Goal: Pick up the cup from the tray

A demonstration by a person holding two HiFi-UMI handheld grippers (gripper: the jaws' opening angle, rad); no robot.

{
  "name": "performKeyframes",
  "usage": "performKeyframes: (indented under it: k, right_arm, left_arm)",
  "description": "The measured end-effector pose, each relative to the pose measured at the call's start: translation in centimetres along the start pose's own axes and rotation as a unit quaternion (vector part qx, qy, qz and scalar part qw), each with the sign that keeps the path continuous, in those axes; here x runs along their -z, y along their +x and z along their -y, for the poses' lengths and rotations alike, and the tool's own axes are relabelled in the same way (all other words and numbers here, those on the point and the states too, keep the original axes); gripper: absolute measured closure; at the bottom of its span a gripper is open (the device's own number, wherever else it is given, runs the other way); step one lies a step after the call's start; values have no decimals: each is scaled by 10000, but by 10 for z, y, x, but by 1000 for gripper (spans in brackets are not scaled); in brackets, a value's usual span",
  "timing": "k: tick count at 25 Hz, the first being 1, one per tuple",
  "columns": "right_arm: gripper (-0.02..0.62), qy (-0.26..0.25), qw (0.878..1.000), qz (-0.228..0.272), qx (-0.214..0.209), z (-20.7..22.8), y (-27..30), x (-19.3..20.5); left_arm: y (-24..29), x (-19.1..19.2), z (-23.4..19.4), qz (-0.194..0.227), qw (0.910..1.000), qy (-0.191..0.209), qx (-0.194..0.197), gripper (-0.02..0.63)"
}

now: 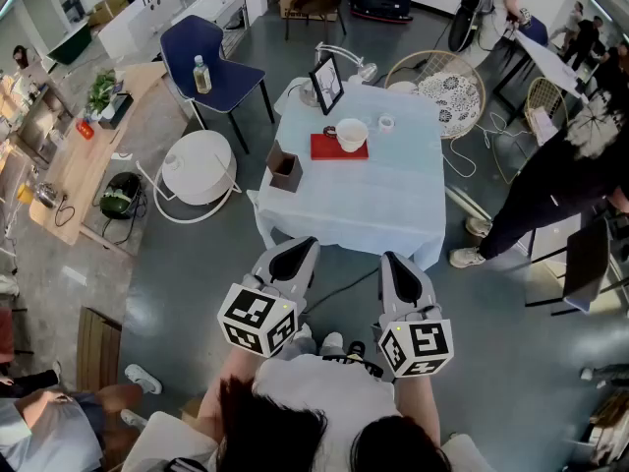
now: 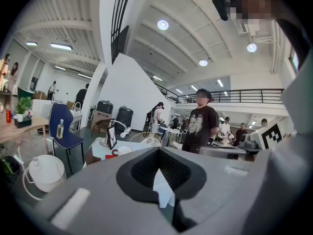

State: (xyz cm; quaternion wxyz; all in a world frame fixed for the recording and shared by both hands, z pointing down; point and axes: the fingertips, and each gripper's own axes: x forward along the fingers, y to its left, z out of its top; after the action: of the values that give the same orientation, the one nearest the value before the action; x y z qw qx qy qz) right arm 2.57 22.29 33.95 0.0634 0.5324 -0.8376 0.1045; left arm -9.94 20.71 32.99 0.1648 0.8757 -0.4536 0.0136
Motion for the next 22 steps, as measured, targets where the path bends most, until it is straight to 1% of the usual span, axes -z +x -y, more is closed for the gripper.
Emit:
performKeyframes:
  k: [4,9,18,20,22]
  right_arm:
    - [572,-29,10000,10,-19,4,6,1]
    - [572,-61,10000,12,-44,10,9,2]
    - [572,-58,9999,20,-141,23,11,0]
    - [571,-47,9998,26,-193,26,11,-2]
    - [571,34,9994,52,-345,26,12,-2]
  left_arm:
    - [7,0,-3,14,10000,2,0,604]
    - [15,1,4,11,10000,61,27,604]
    - [27,-1,14,26,10000,86,-39,604]
    - [29,-2,17,35,9999,79,-62,604]
    - [30,-1,18,27,9999,75,-99,604]
